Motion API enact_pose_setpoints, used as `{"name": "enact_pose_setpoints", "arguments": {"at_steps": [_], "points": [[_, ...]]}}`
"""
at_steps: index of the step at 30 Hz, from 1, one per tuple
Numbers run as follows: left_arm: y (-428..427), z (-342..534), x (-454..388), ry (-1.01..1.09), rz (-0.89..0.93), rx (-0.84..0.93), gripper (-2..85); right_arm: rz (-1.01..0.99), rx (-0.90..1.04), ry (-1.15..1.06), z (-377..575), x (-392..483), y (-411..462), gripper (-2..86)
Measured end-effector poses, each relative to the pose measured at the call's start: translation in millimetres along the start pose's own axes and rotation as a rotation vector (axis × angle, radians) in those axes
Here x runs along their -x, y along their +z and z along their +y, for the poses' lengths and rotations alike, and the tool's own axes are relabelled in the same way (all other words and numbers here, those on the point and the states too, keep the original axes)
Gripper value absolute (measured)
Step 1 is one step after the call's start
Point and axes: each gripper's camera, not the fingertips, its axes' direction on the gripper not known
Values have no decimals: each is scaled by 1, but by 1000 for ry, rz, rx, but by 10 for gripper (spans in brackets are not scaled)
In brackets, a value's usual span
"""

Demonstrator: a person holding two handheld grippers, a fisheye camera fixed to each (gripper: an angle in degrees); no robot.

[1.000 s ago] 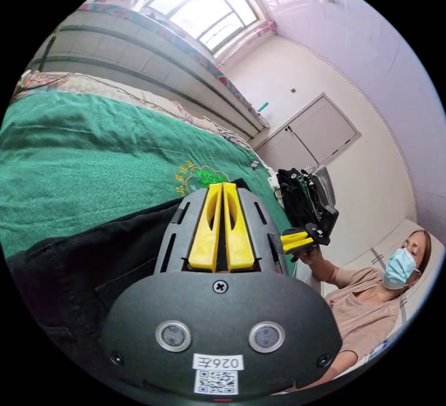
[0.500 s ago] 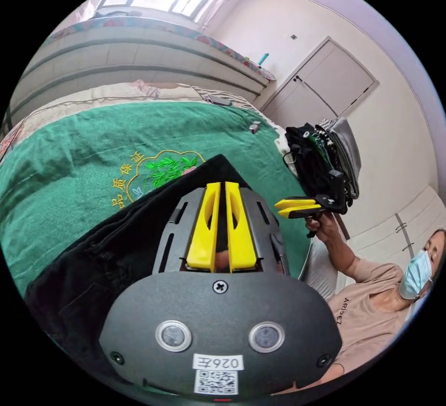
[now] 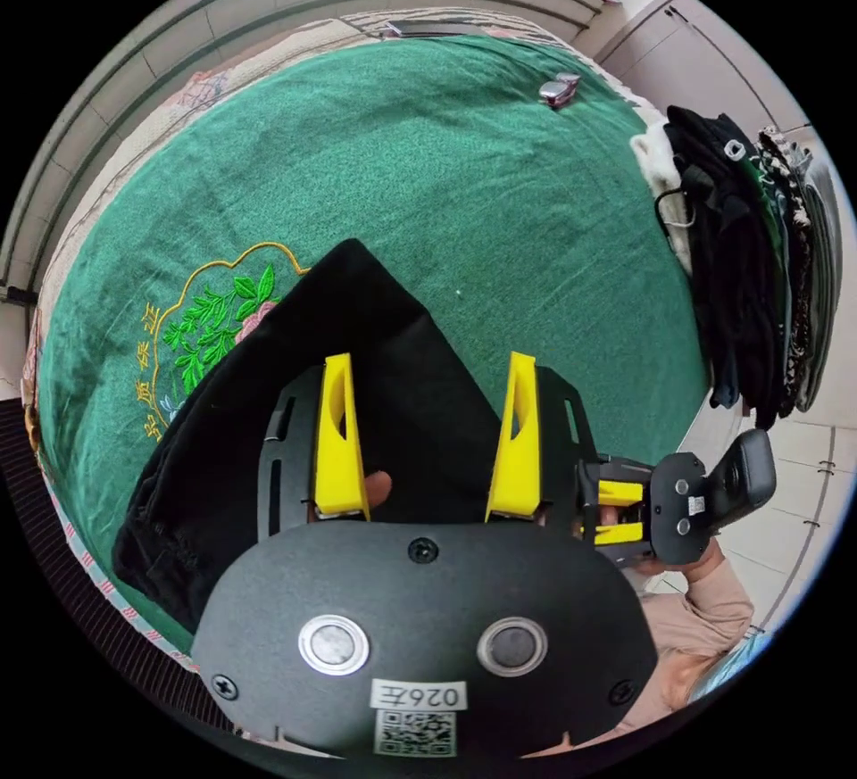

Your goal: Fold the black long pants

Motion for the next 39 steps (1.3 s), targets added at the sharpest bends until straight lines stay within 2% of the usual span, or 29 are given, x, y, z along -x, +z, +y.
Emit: {"name": "enact_pose_setpoints", "arguments": {"at_steps": [2,6,8,13,17,21,27,31,34,36,37,38,39], "points": [[7,-8,-21,29,-168,74,205,-40,-16,3,0,1,-1,35],[6,-20,-31,12,-203,162,160,-97,-51,0,-1,-3,-20,8],[-7,-20,-35,9,-200,144,90,-172,-59,21,1,-13,-33,5],[-48,-15,-51,74,56,59,53,-299,-98,18,12,-32,-79,4],[-106,5,-63,190,299,-99,52,-251,-226,-73,33,-22,-146,4],[-156,38,-52,276,404,-221,51,-227,-341,-172,47,2,-186,3],[-209,126,47,280,493,-364,51,-216,-369,-366,29,76,-172,3],[-212,210,171,143,566,-470,49,-171,-285,-489,-4,142,-114,5],[-186,267,263,4,593,-486,44,-220,-241,-492,-31,177,-53,15],[-156,296,315,-100,604,-453,40,-282,-176,-476,-47,191,-8,24],[-133,312,345,-163,645,-439,39,-291,-73,-488,-58,200,22,26],[-112,327,371,-222,690,-435,40,-251,43,-507,-67,206,46,18],[-103,334,382,-246,713,-439,41,-216,77,-512,-69,207,54,14]]}}
